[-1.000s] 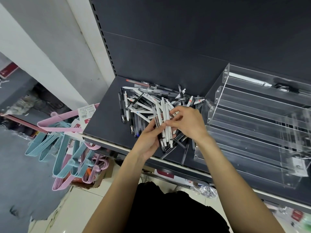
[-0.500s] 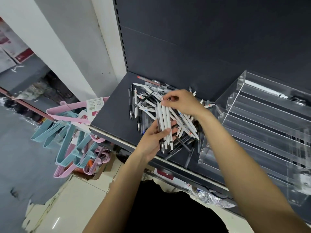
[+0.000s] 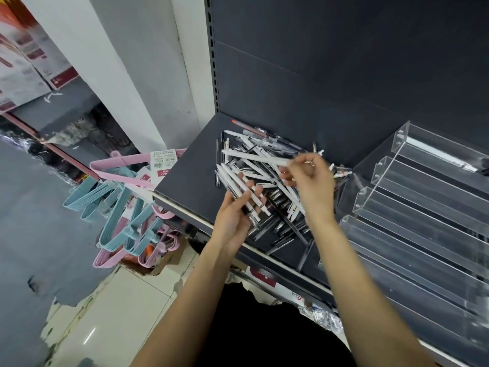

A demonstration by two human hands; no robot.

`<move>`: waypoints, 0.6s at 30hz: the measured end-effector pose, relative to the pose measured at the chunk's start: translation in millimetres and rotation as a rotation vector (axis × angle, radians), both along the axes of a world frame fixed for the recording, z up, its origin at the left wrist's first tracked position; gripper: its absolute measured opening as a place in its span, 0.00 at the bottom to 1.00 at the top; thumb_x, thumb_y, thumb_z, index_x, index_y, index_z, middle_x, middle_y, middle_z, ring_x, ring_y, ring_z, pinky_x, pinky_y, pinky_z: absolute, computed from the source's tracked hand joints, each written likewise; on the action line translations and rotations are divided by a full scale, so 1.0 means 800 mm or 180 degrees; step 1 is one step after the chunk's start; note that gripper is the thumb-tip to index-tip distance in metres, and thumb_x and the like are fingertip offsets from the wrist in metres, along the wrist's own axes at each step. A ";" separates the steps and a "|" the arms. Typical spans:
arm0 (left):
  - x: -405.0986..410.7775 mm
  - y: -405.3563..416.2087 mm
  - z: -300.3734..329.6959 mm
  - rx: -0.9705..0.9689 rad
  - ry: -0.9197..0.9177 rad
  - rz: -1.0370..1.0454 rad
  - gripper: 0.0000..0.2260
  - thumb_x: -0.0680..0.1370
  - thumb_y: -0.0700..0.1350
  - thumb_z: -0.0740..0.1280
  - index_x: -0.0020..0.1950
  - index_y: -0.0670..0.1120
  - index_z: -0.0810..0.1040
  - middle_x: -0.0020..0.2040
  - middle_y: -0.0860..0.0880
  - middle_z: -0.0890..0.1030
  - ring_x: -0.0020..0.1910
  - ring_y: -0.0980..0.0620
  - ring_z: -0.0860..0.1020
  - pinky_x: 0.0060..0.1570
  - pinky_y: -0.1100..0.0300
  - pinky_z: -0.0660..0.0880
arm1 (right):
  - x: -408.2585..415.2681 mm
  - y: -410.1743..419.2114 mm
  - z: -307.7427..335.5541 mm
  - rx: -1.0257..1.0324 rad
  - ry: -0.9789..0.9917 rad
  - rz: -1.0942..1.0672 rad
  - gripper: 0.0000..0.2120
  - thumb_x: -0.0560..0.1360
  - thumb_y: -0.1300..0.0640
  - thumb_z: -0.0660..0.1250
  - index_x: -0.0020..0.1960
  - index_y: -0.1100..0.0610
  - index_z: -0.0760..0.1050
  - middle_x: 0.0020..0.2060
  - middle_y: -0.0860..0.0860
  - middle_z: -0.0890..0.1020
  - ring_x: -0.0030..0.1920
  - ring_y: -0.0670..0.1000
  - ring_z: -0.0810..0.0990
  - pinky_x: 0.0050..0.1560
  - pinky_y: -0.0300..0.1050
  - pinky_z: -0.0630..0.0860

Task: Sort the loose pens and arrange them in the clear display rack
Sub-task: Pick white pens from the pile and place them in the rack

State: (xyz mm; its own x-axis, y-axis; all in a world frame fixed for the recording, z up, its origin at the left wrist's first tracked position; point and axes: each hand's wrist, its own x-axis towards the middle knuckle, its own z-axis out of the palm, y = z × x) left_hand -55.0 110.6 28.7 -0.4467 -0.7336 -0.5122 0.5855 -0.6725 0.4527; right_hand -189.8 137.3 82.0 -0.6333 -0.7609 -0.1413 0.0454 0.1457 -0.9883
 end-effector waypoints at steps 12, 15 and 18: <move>-0.005 -0.009 0.012 0.0101 0.0197 0.0500 0.15 0.82 0.35 0.55 0.67 0.47 0.68 0.63 0.44 0.79 0.58 0.47 0.80 0.44 0.55 0.80 | 0.055 0.029 -0.049 0.0281 0.0218 0.0547 0.10 0.77 0.62 0.66 0.51 0.48 0.80 0.44 0.43 0.84 0.47 0.44 0.83 0.52 0.48 0.80; -0.001 -0.013 0.011 0.0143 0.0300 0.0576 0.19 0.81 0.35 0.57 0.72 0.48 0.65 0.60 0.45 0.81 0.56 0.49 0.81 0.44 0.54 0.80 | 0.057 0.028 -0.050 0.0387 0.0355 0.0773 0.12 0.76 0.62 0.67 0.51 0.46 0.81 0.44 0.42 0.84 0.46 0.45 0.83 0.51 0.50 0.80; 0.001 -0.015 0.012 0.0080 0.0369 0.0659 0.19 0.81 0.35 0.58 0.71 0.47 0.67 0.47 0.48 0.84 0.45 0.52 0.83 0.44 0.56 0.81 | 0.059 0.031 -0.049 0.0458 0.0105 0.0759 0.11 0.75 0.58 0.69 0.57 0.49 0.78 0.45 0.44 0.83 0.44 0.47 0.83 0.48 0.47 0.81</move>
State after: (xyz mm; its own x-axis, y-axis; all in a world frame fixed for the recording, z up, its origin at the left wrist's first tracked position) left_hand -54.6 98.9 38.4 -0.3451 -0.8033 -0.4855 0.7591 -0.5430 0.3590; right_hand -142.9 162.4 42.4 -0.4447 -0.8627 -0.2410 -0.0388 0.2874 -0.9570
